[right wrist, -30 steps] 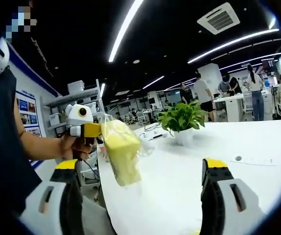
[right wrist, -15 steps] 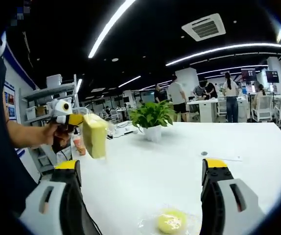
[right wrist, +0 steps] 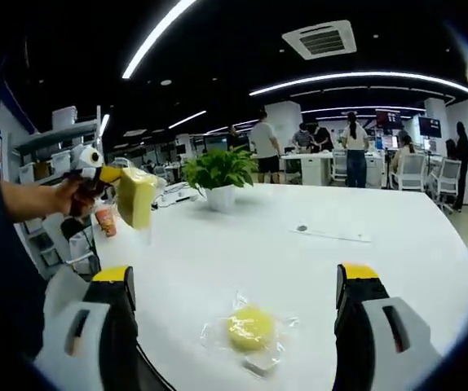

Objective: Compare the silicone blocks by pressing each to a similar depth, holding the contact briefly, and releasing to observe deformation and rebound differences across the visible hardness samples.

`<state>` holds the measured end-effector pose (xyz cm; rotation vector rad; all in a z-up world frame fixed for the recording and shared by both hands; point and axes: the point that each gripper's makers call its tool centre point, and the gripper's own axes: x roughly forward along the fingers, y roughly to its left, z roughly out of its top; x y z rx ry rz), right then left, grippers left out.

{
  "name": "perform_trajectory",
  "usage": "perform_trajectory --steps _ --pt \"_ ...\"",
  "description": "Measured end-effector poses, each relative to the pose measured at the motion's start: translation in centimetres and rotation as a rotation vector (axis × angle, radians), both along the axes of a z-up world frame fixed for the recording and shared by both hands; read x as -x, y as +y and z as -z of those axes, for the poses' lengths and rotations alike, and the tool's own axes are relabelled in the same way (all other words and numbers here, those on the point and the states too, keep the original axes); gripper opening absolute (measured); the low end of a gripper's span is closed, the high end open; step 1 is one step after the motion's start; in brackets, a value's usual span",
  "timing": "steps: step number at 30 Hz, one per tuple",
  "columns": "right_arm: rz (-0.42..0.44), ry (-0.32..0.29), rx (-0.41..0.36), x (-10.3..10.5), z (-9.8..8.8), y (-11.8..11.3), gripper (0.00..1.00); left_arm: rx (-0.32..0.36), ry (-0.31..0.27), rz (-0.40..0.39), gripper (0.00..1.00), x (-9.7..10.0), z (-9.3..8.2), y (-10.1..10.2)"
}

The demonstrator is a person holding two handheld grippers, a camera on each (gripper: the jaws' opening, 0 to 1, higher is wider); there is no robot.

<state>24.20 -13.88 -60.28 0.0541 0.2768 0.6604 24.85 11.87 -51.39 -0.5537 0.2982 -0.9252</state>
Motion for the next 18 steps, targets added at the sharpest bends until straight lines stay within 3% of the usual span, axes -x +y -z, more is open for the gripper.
perform_trajectory --steps 5,9,12,18 --pt "0.034 0.01 0.008 0.5 0.9 -1.6 0.96 0.036 0.049 0.002 0.0 -0.6 1.6 0.5" --pt "0.058 0.025 0.011 0.9 1.4 -2.5 0.96 0.006 0.076 0.003 0.0 -0.7 3.2 0.6" --pt "0.073 0.024 0.059 1.0 2.1 -3.2 0.96 0.0 0.088 0.007 0.0 -0.8 4.0 0.7" --pt "0.093 0.036 0.044 1.6 2.9 -3.7 0.96 0.004 0.14 -0.005 0.0 -1.3 5.9 1.1"
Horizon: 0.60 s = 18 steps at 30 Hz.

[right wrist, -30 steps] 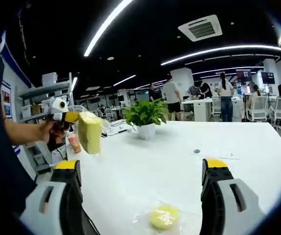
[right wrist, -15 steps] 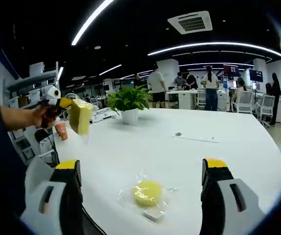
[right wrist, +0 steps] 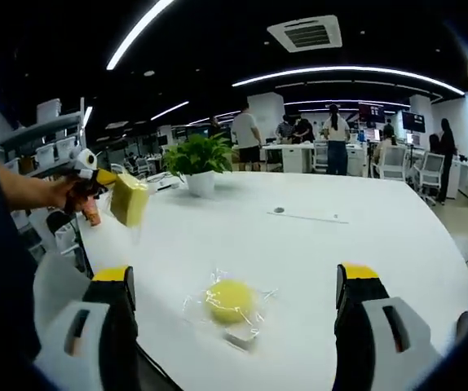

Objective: Compare the silicone blocks by pressing each to a similar depth, holding the contact briefly, and releasing to observe deformation and rebound differences across the visible hardness samples.

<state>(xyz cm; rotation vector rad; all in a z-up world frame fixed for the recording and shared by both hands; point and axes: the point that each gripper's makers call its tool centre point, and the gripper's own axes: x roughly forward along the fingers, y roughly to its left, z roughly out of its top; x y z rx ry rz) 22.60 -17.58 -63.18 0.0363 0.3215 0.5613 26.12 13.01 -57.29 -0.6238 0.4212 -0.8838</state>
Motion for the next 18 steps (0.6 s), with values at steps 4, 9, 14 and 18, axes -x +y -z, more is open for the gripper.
perform_trajectory --steps 4,9,14,18 --pt "0.018 0.011 -0.006 0.1 0.5 -0.5 0.96 -0.003 0.039 -0.005 0.0 -0.2 1.4 0.2" --pt "0.021 0.016 -0.007 0.1 0.8 -0.6 0.96 0.003 0.083 -0.006 0.0 -0.2 2.8 0.5" --pt "0.042 0.02 -0.01 -0.2 1.0 -0.9 0.96 0.014 0.128 -0.033 0.0 -0.4 4.4 1.4" --pt "0.044 0.017 -0.018 -0.1 0.9 -0.7 0.96 0.006 0.159 -0.029 0.0 -0.8 5.7 1.6"
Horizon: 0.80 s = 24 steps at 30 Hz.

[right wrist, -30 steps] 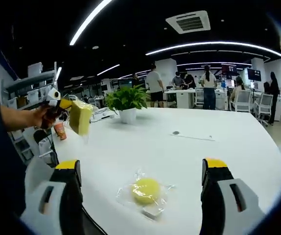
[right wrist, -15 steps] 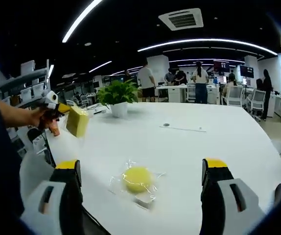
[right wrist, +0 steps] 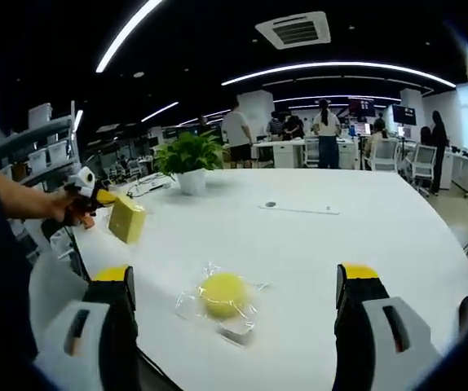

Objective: Compare the silicone blocks by pressing each to a similar depth, holding the contact briefly, and releasing to observe deformation and rebound differences across the visible hardness samples.

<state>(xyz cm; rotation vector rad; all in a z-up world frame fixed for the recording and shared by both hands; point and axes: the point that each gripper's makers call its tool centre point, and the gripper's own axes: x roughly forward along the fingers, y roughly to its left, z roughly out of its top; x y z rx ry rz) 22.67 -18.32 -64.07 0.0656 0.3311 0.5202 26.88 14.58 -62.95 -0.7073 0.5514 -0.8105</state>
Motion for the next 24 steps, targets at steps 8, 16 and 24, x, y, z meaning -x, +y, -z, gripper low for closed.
perform_trajectory --steps 8,16,24 --pt "0.008 0.007 -0.003 0.5 0.2 0.0 0.96 0.005 0.086 0.019 0.0 -0.3 2.9 0.0" --pt "0.01 0.026 -0.004 1.3 1.0 0.2 0.96 -0.02 0.114 0.006 0.0 -1.0 4.5 0.2" --pt "0.018 0.038 -0.013 1.5 1.4 0.3 0.96 -0.091 0.149 -0.017 0.0 -1.8 6.4 0.9"
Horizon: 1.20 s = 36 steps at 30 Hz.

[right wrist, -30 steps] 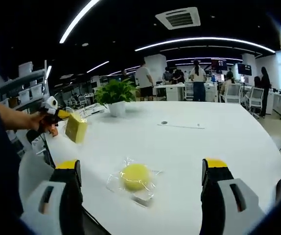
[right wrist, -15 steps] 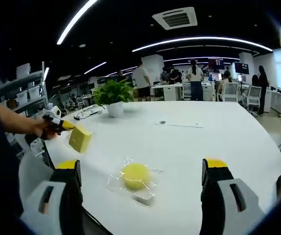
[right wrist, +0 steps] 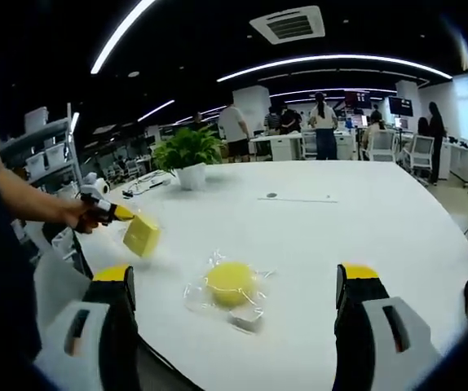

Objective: Compare the silicone blocks by pressing each to a similar depth, holding the contact briefly, and releasing to observe deformation and rebound differences across the visible hardness samples.

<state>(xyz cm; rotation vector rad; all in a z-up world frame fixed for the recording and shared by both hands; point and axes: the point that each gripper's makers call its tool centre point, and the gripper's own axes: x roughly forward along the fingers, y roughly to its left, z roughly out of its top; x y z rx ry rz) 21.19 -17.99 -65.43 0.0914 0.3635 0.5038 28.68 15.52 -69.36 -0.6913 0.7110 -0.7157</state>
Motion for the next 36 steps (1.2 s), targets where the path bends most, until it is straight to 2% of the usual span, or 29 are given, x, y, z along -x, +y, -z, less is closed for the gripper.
perform_trajectory --steps 1,3,4,9,20,24,28,32,33,34,35,36 --pt "0.001 0.0 0.0 0.0 0.0 0.0 0.96 -0.056 -0.011 -0.019 0.0 -0.4 0.6 0.7" --pt "0.001 0.002 -0.002 0.1 0.0 0.1 0.96 -0.111 -0.021 -0.025 0.0 -0.8 1.2 1.1" --pt "0.001 0.003 -0.003 0.1 0.1 0.1 0.96 -0.174 -0.029 -0.039 0.0 -1.1 1.8 1.6" --pt "0.003 0.013 -0.003 0.2 0.4 0.3 0.96 -0.237 -0.081 -0.001 0.0 -1.8 2.3 1.5" --pt "0.013 0.027 -0.011 0.0 0.6 0.2 0.96 -0.335 -0.093 0.044 0.0 -3.5 4.7 2.2" --pt "0.01 0.039 -0.009 0.0 1.0 0.3 0.96 -0.407 -0.133 0.121 0.0 -3.7 5.7 2.1" --pt "0.014 0.043 -0.008 0.0 1.0 0.1 0.96 -0.44 -0.128 0.155 0.0 -3.9 6.7 1.7" --pt "0.018 0.046 -0.008 -0.1 1.1 -0.2 0.96 -0.451 -0.115 0.152 0.0 -4.3 7.4 1.9" --pt "0.018 0.049 -0.008 -0.1 1.1 -0.3 0.96 -0.487 -0.123 0.168 0.0 -4.3 7.8 2.0" --pt "0.019 0.05 -0.009 -0.2 1.1 -0.3 0.96 -0.554 -0.148 0.2 0.0 -4.3 8.4 2.3" --pt "0.021 0.052 -0.011 -0.2 1.2 -0.4 0.96 -0.568 -0.145 0.205 0.0 -4.2 8.6 2.2" --pt "0.022 0.053 -0.011 -0.2 1.2 -0.5 0.96 -0.547 -0.137 0.205 0.0 -4.3 8.7 1.8"
